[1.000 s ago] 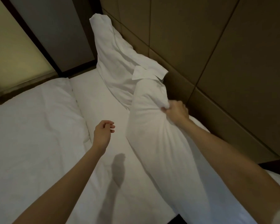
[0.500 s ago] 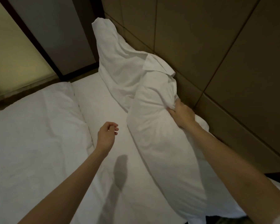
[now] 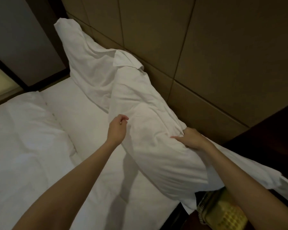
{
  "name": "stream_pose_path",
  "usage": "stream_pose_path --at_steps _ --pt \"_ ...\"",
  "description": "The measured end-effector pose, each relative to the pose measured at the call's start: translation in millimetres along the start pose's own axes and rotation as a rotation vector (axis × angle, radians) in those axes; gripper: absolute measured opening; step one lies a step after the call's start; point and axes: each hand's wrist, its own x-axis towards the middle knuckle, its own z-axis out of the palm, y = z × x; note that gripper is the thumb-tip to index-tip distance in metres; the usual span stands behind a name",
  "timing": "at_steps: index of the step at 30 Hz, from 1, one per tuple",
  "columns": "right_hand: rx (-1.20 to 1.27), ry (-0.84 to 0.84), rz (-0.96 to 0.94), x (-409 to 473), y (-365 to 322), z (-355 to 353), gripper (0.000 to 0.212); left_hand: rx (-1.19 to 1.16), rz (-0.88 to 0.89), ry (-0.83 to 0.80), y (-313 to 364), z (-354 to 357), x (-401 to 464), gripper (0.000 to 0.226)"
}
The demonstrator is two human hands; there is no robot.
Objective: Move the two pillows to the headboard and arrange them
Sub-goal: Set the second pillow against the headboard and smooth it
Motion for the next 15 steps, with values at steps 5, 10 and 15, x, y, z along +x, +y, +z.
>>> stream_pose_path --at_steps 5,10,15 --pt "-0.004 0.070 -0.163 -23.1 10.3 -20.1 0.008 0.652 0.526 -0.065 42.7 13.2 36.0 0.038" --pt "0.127 0.228 -0.177 -38.4 18.5 -32.8 0.018 1.151 0.941 -0.136 89.2 33.1 74.7 0.064" --pt "-0.333 0.101 0.009 -44.5 36.7 -21.4 0.044 1.365 0.887 -0.291 111.8 55.4 95.7 0.063"
